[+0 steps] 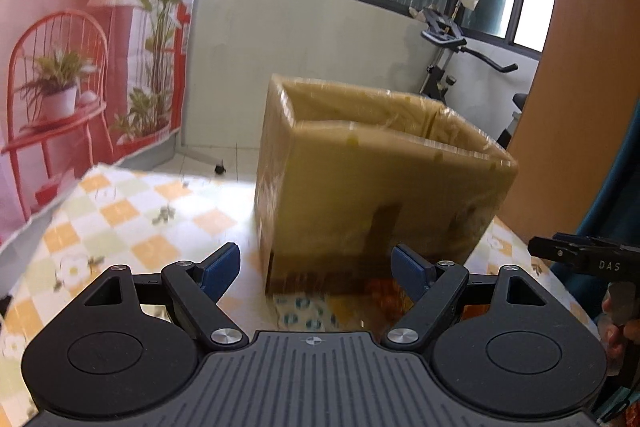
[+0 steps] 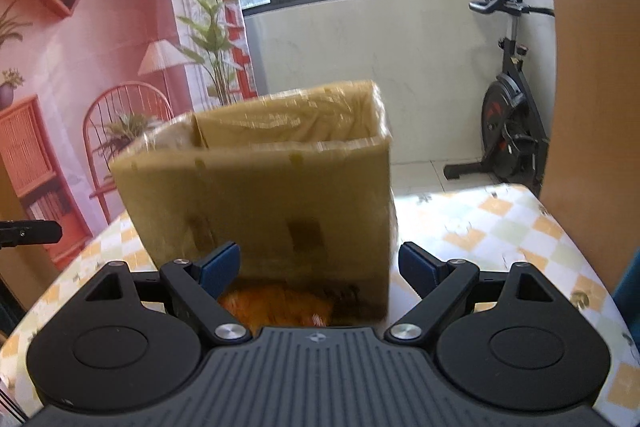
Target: Organize snacks
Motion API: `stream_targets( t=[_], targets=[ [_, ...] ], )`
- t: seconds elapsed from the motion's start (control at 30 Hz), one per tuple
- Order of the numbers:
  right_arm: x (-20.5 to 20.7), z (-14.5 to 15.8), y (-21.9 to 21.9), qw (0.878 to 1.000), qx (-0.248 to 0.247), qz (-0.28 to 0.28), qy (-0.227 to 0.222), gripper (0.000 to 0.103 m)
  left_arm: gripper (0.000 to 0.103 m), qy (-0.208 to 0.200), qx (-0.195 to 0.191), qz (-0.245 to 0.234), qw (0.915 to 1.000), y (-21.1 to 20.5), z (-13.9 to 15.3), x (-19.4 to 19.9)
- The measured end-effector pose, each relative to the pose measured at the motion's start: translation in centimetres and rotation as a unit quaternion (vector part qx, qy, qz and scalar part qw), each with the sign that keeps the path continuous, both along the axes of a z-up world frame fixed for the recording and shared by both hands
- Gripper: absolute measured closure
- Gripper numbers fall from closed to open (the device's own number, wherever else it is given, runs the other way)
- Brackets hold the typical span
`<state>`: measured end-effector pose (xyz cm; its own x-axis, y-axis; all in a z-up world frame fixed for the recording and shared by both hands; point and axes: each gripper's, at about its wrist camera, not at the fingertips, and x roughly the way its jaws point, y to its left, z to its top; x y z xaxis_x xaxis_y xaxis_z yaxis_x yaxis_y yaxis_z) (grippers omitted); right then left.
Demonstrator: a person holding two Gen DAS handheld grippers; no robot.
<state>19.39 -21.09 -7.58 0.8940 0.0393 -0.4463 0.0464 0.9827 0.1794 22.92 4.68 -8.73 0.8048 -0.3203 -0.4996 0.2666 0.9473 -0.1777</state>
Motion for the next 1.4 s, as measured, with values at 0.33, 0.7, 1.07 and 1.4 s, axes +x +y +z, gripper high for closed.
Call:
stream_targets(
  t=[0.33, 0.7, 1.07, 1.4],
  targets=[
    [-4.1, -4.5, -2.2, 0.996, 0.005, -0.047, 0.072, 0.014, 0.019, 0.044, -0.007, 0.028, 0.9986, 1.8, -3.7, -0.7],
    [-6.6, -7.3, -2.8, 0.99, 0.005, -0.07, 0.122, 0.012, 0.019, 0.079, -0.019, 0.035, 0.9961, 1.7, -5.9, -0.9],
    [-5.7, -6.1, -2.2, 0.993, 0.009, -0.059, 0.099, 0.011, 0.019, 0.08, -0.009, 0.036, 0.9961, 1.4, -6.6, -1.3],
    [-3.0, -4.8, 0.1, 0.996, -0.022, 0.007, 0.081, 0.022, 0.02, 0.093, -0.003, 0.039, 0.9948, 1.3, -7.5, -1.4]
  ],
)
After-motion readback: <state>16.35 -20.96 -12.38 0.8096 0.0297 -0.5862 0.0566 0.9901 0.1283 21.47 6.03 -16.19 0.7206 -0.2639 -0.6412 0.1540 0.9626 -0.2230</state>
